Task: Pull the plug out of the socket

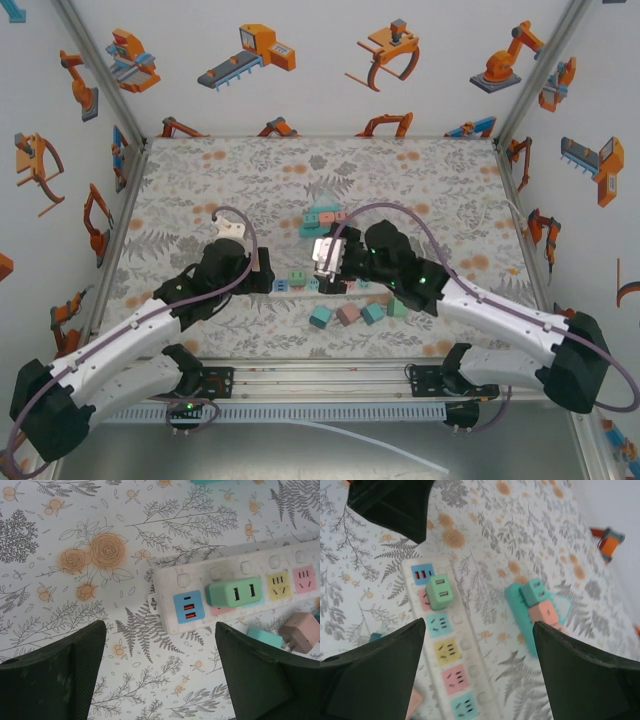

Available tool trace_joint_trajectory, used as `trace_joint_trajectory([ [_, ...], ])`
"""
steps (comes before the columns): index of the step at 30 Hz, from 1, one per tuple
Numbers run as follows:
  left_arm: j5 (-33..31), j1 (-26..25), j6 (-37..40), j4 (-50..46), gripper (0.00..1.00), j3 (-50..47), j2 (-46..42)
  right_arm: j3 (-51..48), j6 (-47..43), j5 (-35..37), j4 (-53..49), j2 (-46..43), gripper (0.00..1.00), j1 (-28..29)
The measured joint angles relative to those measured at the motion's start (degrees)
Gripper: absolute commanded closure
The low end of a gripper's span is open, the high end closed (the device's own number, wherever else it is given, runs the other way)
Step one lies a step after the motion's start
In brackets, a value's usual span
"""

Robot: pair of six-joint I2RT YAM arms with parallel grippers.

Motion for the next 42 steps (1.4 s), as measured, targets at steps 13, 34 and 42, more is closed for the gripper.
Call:
trace_joint_trajectory([
  [13, 4.9, 3.89, -1.44, 5.44, 0.21, -3.1, 6.45, 9.9, 2.19, -5.22, -2.71, 22.6, 0.3, -0.02],
  [34, 11.39, 4.81, -3.1, 8.66, 0.23, -4.26, 15.67, 9.92, 7.08, -7.67, 2.43, 32.63, 0.58, -0.02],
  [42, 12.92, 4.85, -4.22, 11.1, 0.29, -2.93, 19.15, 9.94, 7.17, -8.04, 2.4, 32.76, 0.63, -0.02],
])
